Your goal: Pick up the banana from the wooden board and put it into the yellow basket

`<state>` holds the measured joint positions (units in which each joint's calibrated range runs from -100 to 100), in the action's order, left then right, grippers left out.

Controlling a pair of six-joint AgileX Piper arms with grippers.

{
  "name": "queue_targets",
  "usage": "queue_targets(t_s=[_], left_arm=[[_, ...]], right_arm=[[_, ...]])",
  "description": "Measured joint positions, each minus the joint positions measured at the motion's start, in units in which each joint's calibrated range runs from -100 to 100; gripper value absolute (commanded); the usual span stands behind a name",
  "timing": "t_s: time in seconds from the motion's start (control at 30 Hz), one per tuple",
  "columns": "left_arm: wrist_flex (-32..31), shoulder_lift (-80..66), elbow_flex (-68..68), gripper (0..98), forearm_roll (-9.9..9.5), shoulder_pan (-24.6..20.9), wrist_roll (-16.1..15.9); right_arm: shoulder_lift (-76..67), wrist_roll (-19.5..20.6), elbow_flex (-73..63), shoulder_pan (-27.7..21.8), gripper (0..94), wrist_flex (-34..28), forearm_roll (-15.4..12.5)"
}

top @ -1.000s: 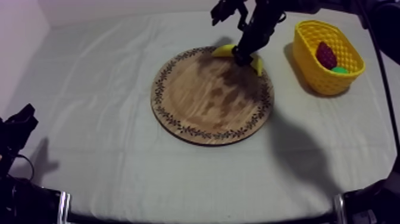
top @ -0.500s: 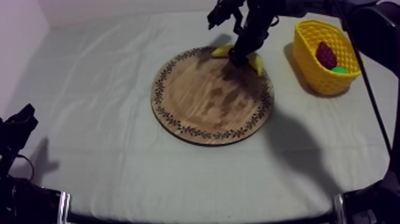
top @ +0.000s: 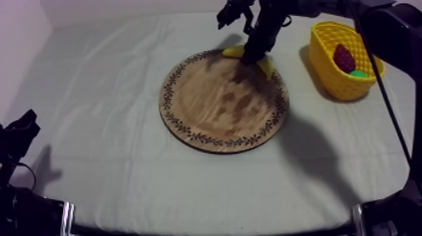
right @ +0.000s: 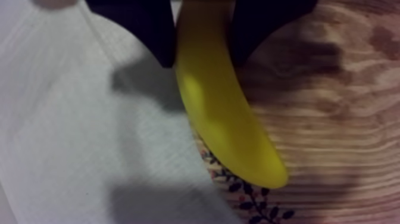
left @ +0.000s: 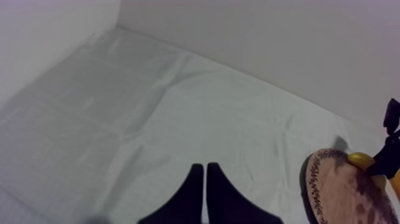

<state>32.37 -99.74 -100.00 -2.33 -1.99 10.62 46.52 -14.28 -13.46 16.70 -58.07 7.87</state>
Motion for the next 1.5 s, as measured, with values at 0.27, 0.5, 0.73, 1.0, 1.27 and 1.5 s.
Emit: queue_targets(t_s=[0.27,0.5,0.73,1.0,1.27,1.5], left_arm=[[0.0,0.0,0.0,0.1,0.0,0.0,0.0],[0.0,0.0,0.0,0.1,0.0,0.0,0.0],[0.0,0.0,0.0,0.1,0.0,0.0,0.0],[0.0,0.0,0.0,0.1,0.0,0.0,0.0],[0.0,0.0,0.0,0.1,0.0,0.0,0.0],[0.0,0.0,0.0,0.1,0.0,0.0,0.0]], right_arm=[[-8.15,-0.05,6.9,-0.83,22.0,1.46,0.48],[-21.52,-1.1,17.56,-3.17,23.2,3.07,0.77],[-34.46,-3.16,28.48,-6.95,25.8,2.52,0.51],[-43.1,-5.95,36.12,-12.22,25.4,2.98,0.12],[-43.34,-7.77,37.93,-16.12,26.9,3.1,0.17],[-39.46,-7.8,35.18,-17.5,27.3,3.79,0.54]])
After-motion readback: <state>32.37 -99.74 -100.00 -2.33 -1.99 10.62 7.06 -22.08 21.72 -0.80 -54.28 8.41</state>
